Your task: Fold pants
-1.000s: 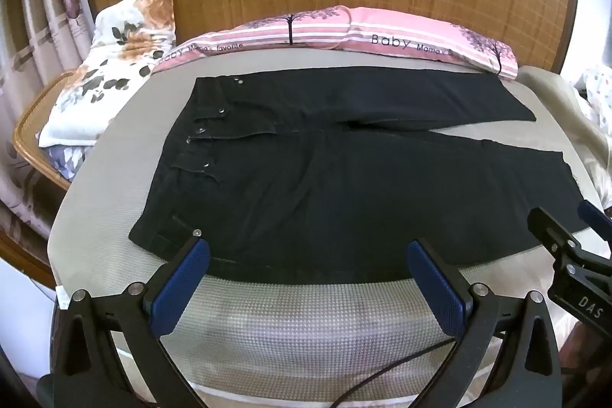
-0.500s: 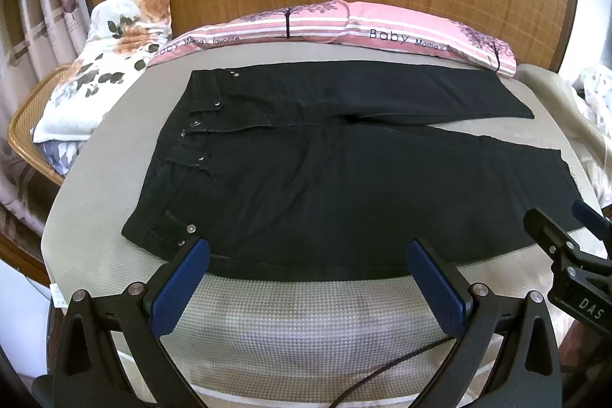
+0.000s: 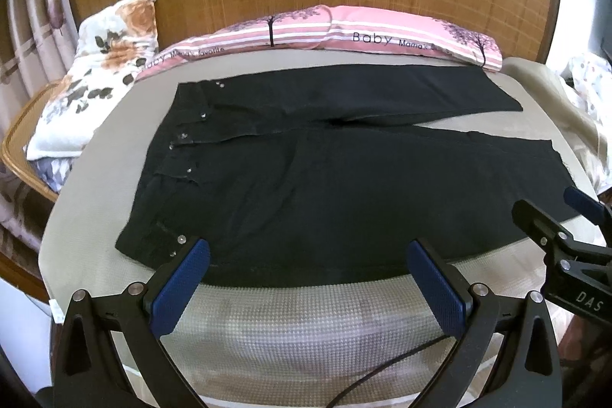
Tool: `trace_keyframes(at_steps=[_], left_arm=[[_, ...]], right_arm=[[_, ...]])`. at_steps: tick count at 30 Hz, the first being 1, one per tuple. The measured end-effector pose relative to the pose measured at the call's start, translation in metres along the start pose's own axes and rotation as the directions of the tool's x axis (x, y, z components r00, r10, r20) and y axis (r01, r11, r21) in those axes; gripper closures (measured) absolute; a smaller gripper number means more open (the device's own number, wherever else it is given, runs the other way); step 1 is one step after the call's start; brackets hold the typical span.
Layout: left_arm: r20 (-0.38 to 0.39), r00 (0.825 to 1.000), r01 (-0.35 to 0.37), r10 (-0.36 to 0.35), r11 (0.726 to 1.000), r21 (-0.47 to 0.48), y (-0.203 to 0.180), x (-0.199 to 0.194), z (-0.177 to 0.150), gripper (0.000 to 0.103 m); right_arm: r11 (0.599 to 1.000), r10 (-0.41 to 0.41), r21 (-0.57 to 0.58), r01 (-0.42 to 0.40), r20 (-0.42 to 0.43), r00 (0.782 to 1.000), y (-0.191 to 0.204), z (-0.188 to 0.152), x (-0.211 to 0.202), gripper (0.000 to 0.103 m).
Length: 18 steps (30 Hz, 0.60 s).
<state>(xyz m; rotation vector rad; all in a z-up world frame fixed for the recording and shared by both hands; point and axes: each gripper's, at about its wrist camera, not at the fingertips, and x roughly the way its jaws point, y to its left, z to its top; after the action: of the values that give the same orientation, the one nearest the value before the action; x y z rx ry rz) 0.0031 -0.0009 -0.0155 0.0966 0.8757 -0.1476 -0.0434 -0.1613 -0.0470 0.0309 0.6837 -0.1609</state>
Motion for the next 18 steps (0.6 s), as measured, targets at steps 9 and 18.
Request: trace_keyframes(at_steps=[9,18], left_arm=[[-0.012,0.999,-0.040,0.039,0.999,-0.020,0.0021,0.0041,-0.0014,0.001],[-0.026,0.998,-0.053,0.052,0.998,-0.038,0.0064,0.0059,-0.0035,0.001]], right_arm=[[1.000,-0.005,0.011,0.005,0.004,1.000,-0.0011,0.0006,-0.0017,0.000],[1.000,-0.013,0.017,0.013,0.004,1.000,-0.0047,0.0017,-0.0004,0.000]])
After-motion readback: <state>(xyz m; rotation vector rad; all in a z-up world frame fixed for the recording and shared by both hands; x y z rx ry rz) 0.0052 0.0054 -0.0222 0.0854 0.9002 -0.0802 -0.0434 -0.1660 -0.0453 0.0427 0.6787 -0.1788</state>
